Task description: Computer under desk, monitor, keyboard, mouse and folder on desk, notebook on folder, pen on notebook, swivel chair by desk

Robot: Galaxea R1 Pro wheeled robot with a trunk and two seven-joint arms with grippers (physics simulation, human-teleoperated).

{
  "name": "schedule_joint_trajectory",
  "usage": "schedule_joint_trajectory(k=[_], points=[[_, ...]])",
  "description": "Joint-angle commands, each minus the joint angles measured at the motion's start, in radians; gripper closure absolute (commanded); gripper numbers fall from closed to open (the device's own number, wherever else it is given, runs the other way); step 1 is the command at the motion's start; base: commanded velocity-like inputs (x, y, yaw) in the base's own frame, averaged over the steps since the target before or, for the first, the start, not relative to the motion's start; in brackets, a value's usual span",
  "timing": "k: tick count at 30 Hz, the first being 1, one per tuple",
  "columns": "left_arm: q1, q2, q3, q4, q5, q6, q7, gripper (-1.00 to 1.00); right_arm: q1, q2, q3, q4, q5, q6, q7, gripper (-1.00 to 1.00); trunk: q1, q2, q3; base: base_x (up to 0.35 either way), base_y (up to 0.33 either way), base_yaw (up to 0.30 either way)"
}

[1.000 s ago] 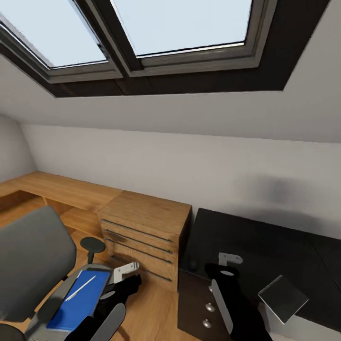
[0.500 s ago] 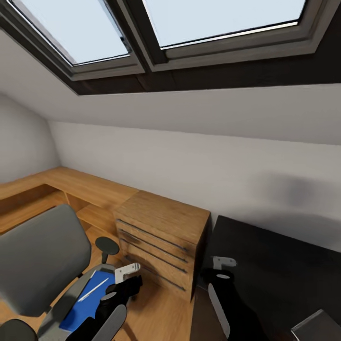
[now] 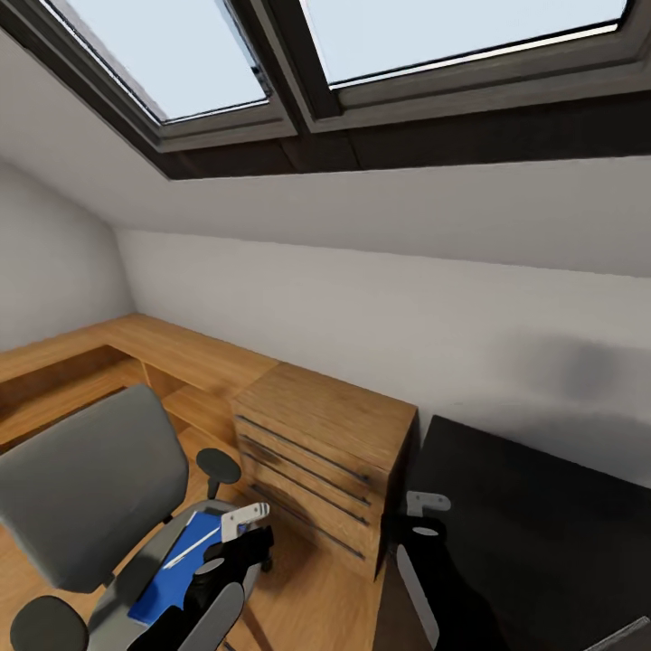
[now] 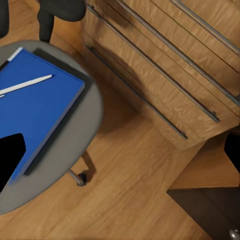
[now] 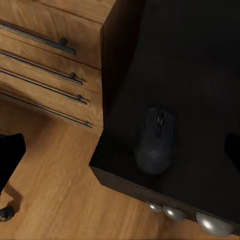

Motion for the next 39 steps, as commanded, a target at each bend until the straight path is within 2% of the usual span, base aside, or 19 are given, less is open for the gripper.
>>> schedule_joint_trajectory(k=[1,4,10,15,20,24,27,28,31,37,39], points=[[-0.001,0.001,-0.003,-0.002,0.004,0.003,0.007,-1.0,-0.001,0.0,0.001,0.002,-0.005,0.002,-0.007,-1.0,0.001,-0.002,-0.002,0.252,0.0,0.003],[-0.001,0.001,-0.005,-0.002,0.004,0.002,0.007,-1.0,-0.001,-0.002,0.001,0.007,-0.006,-0.003,-0.007,-1.0,0.001,-0.002,-0.002,0.278,0.0,0.002],[-0.001,0.002,-0.048,-0.002,0.003,0.001,0.009,-1.0,-0.001,-0.005,0.002,0.047,-0.003,-0.059,-0.007,-1.0,0.001,-0.002,-0.002,0.243,0.0,0.0],[-0.001,0.003,-0.06,-0.002,0.003,0.001,0.009,-1.0,-0.008,-0.006,0.002,0.191,0.022,-0.165,-0.007,-1.0,0.001,-0.002,-0.002,0.049,0.0,0.0],[-0.001,0.003,-0.061,-0.002,0.003,0.001,0.009,-1.0,-0.015,-0.016,0.001,0.242,0.036,-0.221,-0.007,-1.0,0.001,-0.002,-0.002,0.008,0.0,0.0],[-0.001,0.003,-0.063,-0.002,0.003,0.001,0.009,-1.0,-0.047,-0.034,0.0,0.312,0.04,-0.265,-0.006,-1.0,0.001,-0.002,-0.002,0.001,0.0,0.0],[-0.001,0.003,-0.079,-0.002,0.003,0.001,0.009,-1.0,-0.099,-0.053,-0.001,0.409,0.039,-0.316,-0.006,-1.0,0.001,-0.002,-0.002,0.0,0.0,0.0],[-0.001,0.003,-0.091,-0.002,0.003,0.001,0.01,-1.0,-0.138,-0.063,-0.001,0.49,0.038,-0.359,-0.006,-1.0,0.001,-0.002,-0.002,0.0,0.0,0.0],[-0.001,0.003,-0.096,-0.002,0.003,0.001,0.01,-1.0,-0.17,-0.073,-0.002,0.558,0.037,-0.387,-0.005,-1.0,0.001,-0.002,-0.002,0.0,0.0,0.0],[-0.001,0.002,-0.1,-0.018,0.003,0.001,0.011,-1.0,-0.199,-0.091,-0.004,0.623,0.034,-0.423,0.028,-1.0,0.001,-0.002,-0.002,0.0,0.0,0.0],[-0.001,0.004,-0.1,-0.059,0.008,0.002,0.013,-1.0,-0.21,-0.098,-0.006,0.652,0.032,-0.424,0.041,-1.0,0.001,-0.002,-0.002,0.0,0.0,0.0]])
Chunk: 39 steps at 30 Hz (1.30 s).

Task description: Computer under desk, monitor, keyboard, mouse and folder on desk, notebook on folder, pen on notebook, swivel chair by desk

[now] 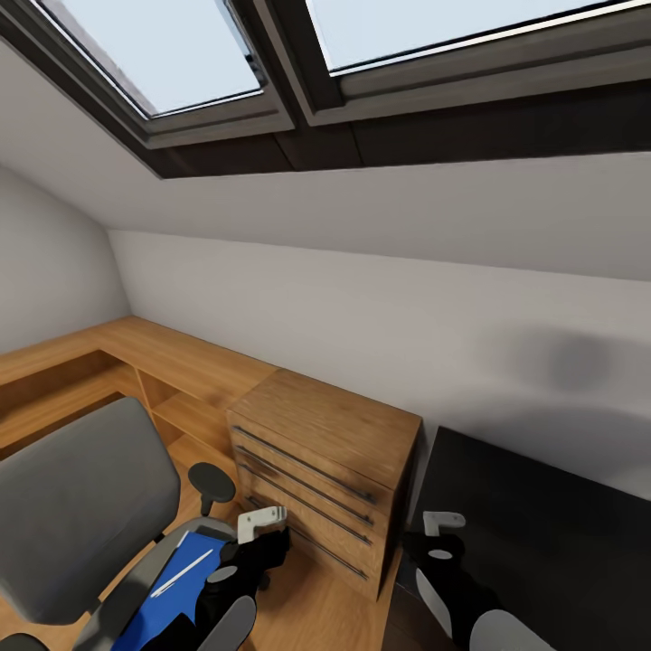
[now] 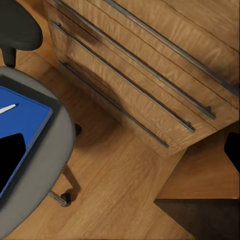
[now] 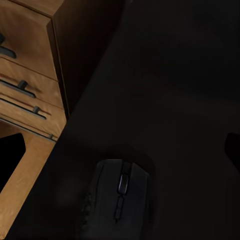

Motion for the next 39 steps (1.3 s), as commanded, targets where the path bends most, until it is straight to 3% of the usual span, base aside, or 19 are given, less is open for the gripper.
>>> schedule_joint_trajectory(k=[1,6,13,26,32,33,39], points=[[-0.001,0.001,-0.002,-0.009,0.005,0.003,0.007,-1.0,-0.005,-0.001,0.005,0.007,-0.002,0.007,-0.004,-1.0,0.001,-0.002,-0.002,0.0,0.0,0.0],[-0.001,0.002,-0.004,-0.031,0.007,0.002,0.012,-1.0,-0.043,-0.002,0.003,0.071,-0.02,0.022,0.0,-1.0,0.02,-0.037,-0.018,0.0,0.0,0.0],[-0.001,0.003,-0.004,-0.035,0.009,0.002,0.013,-1.0,-0.055,0.0,0.002,0.09,-0.094,0.049,0.003,-1.0,0.047,-0.086,-0.04,0.0,0.0,0.0],[-0.001,0.003,-0.004,-0.035,0.008,0.002,0.013,-1.0,-0.056,-0.002,0.002,0.087,-0.102,0.12,0.003,-1.0,0.097,-0.177,-0.081,0.0,0.0,0.0],[-0.001,0.003,-0.004,-0.035,0.009,0.002,0.013,-1.0,-0.057,-0.004,0.002,0.085,-0.148,0.136,0.003,-1.0,0.12,-0.219,-0.1,0.0,0.0,0.0],[-0.001,0.003,-0.004,-0.035,0.009,0.002,0.013,-1.0,-0.06,-0.005,0.002,0.085,-0.193,0.148,0.003,-1.0,0.123,-0.226,-0.103,0.0,0.0,0.0],[-0.001,0.003,-0.005,-0.035,0.009,0.002,0.013,-1.0,-0.067,-0.006,0.002,0.085,-0.208,0.167,0.003,-1.0,0.146,-0.268,-0.122,0.0,0.0,0.0]])
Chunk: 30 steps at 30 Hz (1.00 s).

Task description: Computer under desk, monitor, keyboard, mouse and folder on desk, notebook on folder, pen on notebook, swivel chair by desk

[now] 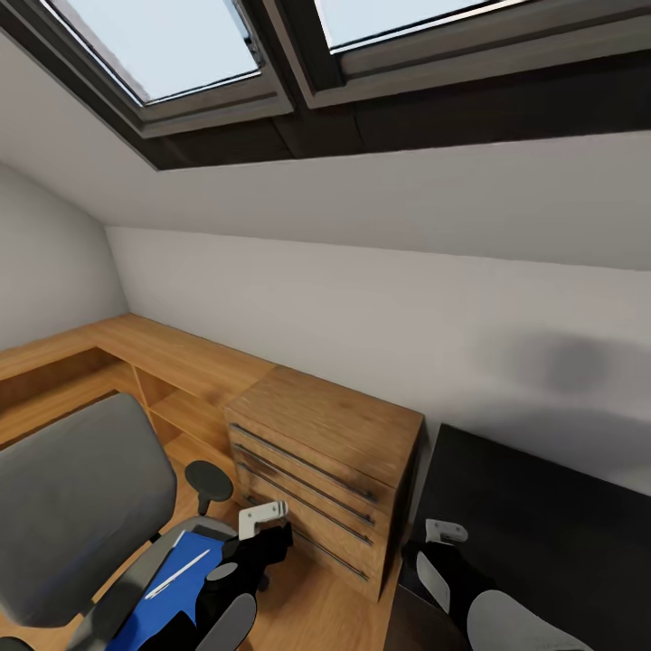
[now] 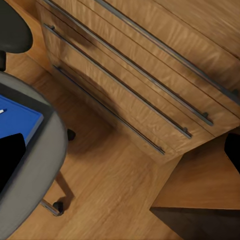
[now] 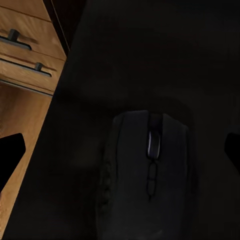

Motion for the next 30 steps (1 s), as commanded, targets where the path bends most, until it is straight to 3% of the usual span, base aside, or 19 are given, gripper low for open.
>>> schedule_joint_trajectory(k=[1,12,30], points=[[-0.001,0.001,-0.003,-0.002,0.004,0.003,0.007,-1.0,-0.001,0.0,0.005,-0.002,-0.008,0.007,-0.006,-1.0,0.004,-0.009,-0.005,0.0,0.0,0.0],[-0.001,0.001,-0.003,-0.002,0.004,0.003,0.007,-1.0,-0.002,0.0,0.005,-0.003,-0.011,0.035,-0.006,-1.0,0.046,-0.086,-0.039,0.0,0.0,0.0],[-0.001,0.001,-0.004,0.001,0.006,0.004,0.006,-1.0,-0.002,-0.012,0.004,-0.004,-0.016,0.042,-0.006,-1.0,0.046,-0.086,-0.039,0.0,0.0,0.0]])
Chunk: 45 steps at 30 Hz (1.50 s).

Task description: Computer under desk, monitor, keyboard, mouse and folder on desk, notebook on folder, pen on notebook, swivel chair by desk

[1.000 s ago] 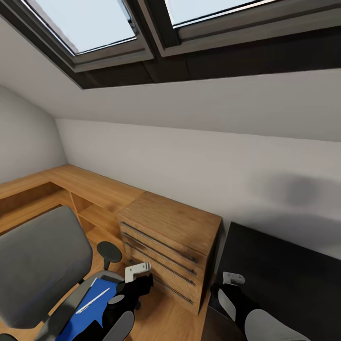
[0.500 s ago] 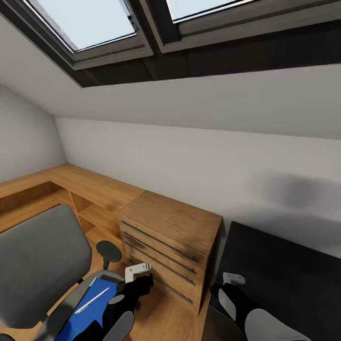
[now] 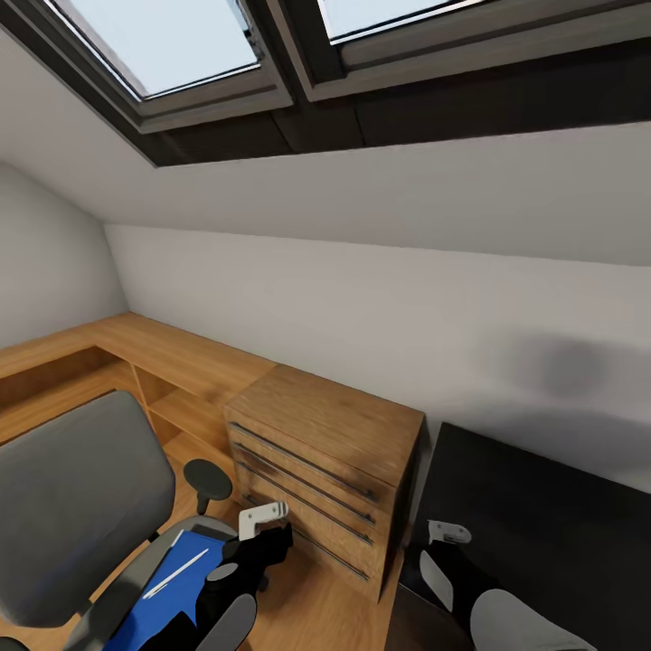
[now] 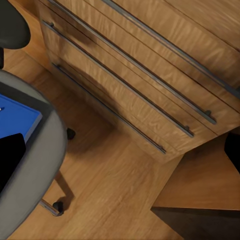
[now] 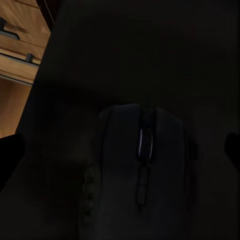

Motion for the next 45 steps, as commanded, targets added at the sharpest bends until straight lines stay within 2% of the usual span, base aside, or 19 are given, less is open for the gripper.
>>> schedule_joint_trajectory(k=[1,7,11,18,45], points=[[-0.001,0.001,-0.003,-0.002,0.004,0.003,0.007,-1.0,0.0,0.0,0.005,-0.002,-0.008,0.005,-0.006,-1.0,0.0,-0.001,-0.002,0.0,0.0,0.0],[-0.001,0.001,-0.003,-0.001,0.004,0.003,0.008,-1.0,0.0,-0.001,-0.002,-0.002,-0.01,0.006,-0.006,-1.0,0.0,-0.001,-0.002,0.0,0.0,0.0],[-0.001,0.001,-0.003,-0.001,0.004,0.003,0.008,-1.0,-0.001,-0.001,-0.009,-0.002,-0.034,0.007,-0.007,-1.0,0.0,-0.001,-0.002,0.0,0.0,0.0],[-0.001,0.001,-0.003,-0.001,0.004,0.003,0.008,-1.0,-0.002,-0.002,-0.01,-0.001,-0.047,0.023,-0.007,-1.0,0.0,-0.001,-0.002,0.0,0.0,0.0],[-0.001,-0.001,-0.005,-0.001,0.004,0.003,0.007,-1.0,-0.002,-0.003,-0.01,-0.001,-0.051,0.063,-0.008,-1.0,0.0,-0.001,-0.002,0.0,0.0,0.0]])
